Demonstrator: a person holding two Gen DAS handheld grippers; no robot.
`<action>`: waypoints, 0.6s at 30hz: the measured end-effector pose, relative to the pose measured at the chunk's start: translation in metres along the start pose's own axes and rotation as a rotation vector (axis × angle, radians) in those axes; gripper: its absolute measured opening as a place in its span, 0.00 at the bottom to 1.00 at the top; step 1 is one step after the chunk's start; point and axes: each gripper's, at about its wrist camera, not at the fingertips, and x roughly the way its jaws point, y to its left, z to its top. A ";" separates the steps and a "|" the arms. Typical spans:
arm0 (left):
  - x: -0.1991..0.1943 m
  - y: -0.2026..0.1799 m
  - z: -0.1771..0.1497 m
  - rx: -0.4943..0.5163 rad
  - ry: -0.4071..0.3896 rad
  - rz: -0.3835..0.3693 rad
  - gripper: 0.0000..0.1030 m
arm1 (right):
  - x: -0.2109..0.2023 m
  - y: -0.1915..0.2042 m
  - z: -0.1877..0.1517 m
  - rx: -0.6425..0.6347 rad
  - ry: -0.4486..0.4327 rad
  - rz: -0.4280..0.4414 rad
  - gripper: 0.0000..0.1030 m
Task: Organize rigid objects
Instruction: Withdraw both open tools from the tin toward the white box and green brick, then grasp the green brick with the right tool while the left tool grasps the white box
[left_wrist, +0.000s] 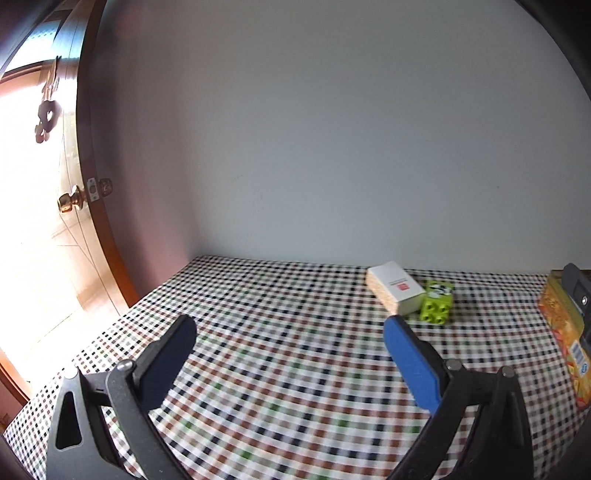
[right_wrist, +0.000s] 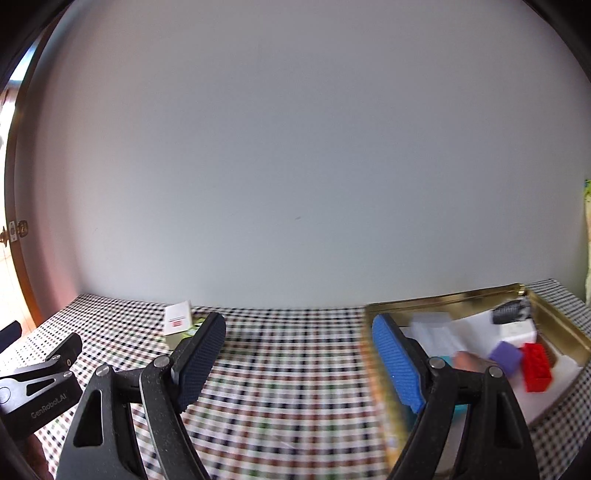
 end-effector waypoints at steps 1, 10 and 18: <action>0.004 0.004 0.000 -0.003 0.006 0.003 1.00 | 0.004 0.003 0.001 0.005 0.009 0.004 0.81; 0.042 0.031 0.007 -0.031 0.101 0.023 0.99 | 0.067 0.042 0.006 0.023 0.187 0.057 0.81; 0.069 0.047 0.010 -0.044 0.178 0.045 0.99 | 0.118 0.075 -0.001 0.012 0.373 0.085 0.81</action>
